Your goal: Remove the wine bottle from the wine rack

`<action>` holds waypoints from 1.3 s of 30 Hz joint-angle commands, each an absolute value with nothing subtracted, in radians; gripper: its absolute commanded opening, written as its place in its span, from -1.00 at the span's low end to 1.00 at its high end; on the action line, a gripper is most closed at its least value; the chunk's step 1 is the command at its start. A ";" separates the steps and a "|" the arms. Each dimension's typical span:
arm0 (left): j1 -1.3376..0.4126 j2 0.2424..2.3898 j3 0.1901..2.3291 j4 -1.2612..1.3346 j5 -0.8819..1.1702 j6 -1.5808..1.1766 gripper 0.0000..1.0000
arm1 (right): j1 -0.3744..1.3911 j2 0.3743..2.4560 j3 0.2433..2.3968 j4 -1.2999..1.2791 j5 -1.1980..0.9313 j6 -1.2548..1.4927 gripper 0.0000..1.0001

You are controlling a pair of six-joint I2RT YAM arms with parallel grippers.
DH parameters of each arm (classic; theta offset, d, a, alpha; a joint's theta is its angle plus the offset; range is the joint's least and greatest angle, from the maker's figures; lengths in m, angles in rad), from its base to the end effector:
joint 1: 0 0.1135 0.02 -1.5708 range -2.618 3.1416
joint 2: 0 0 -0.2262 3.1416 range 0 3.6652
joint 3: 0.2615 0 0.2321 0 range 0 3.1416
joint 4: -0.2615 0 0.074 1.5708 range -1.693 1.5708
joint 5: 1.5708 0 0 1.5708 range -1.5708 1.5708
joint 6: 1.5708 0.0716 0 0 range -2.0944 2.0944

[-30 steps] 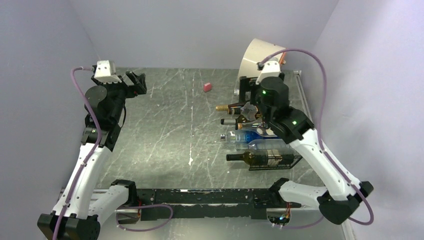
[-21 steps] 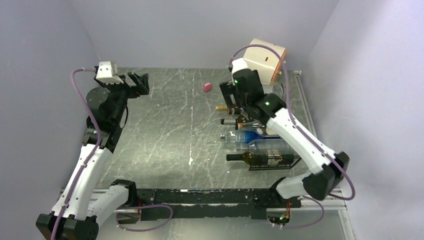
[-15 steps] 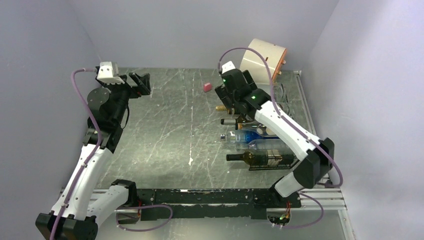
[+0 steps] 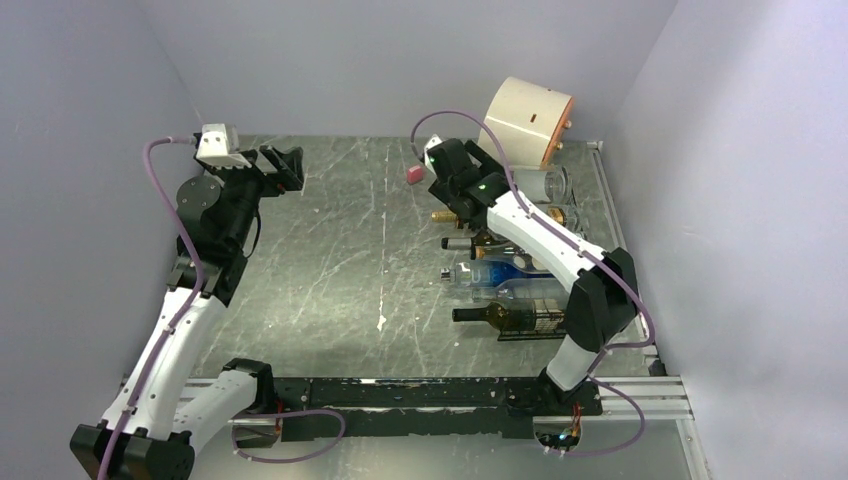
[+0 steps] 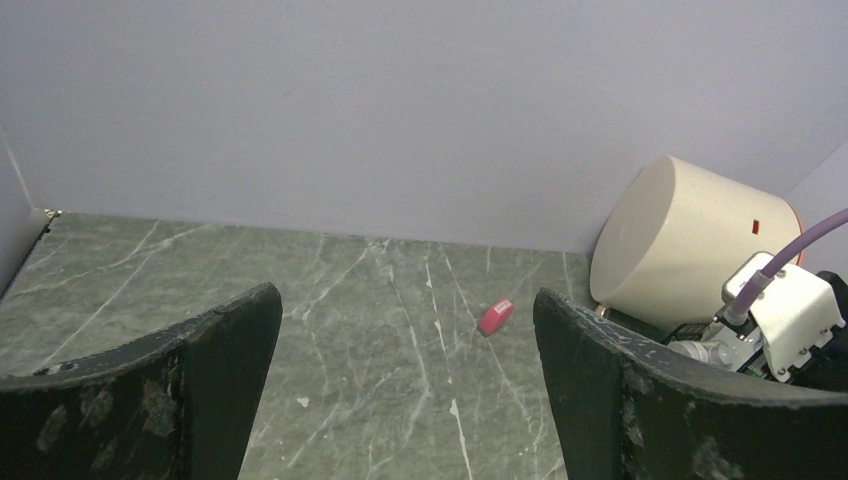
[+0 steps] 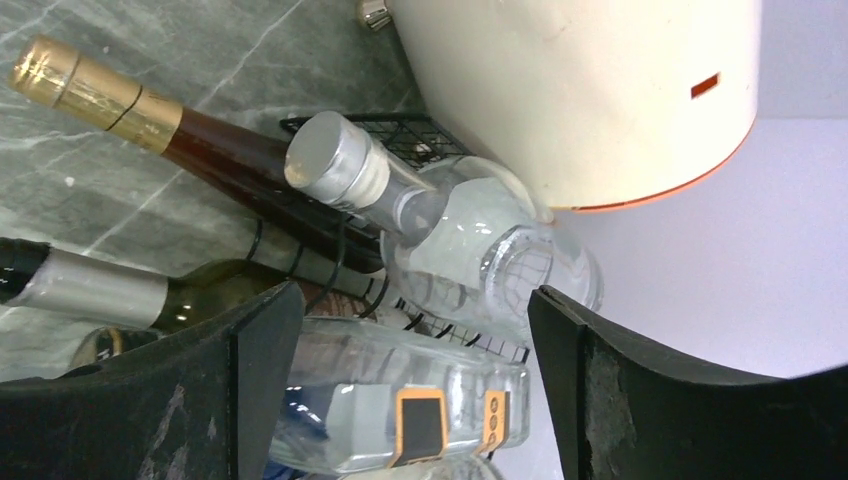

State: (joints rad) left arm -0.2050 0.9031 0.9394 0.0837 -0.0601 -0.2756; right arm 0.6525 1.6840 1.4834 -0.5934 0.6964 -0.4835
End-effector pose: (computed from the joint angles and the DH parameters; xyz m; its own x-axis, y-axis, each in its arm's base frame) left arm 0.2420 -0.0459 0.3766 0.0734 -0.2927 -0.9534 0.1713 0.9455 -0.2771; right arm 0.3200 0.1867 0.2604 -0.4513 -0.7937 -0.4080 -0.3595 0.5801 -0.7309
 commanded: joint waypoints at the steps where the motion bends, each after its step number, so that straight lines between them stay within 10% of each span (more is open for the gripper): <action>1: -0.216 0.909 0.938 0.123 -0.028 -0.289 1.00 | 0.613 1.715 1.533 -0.555 0.627 -0.603 0.72; 39: -0.219 0.964 0.940 0.101 -0.077 -0.294 0.94 | 0.503 1.875 1.465 -0.338 0.568 -0.976 0.11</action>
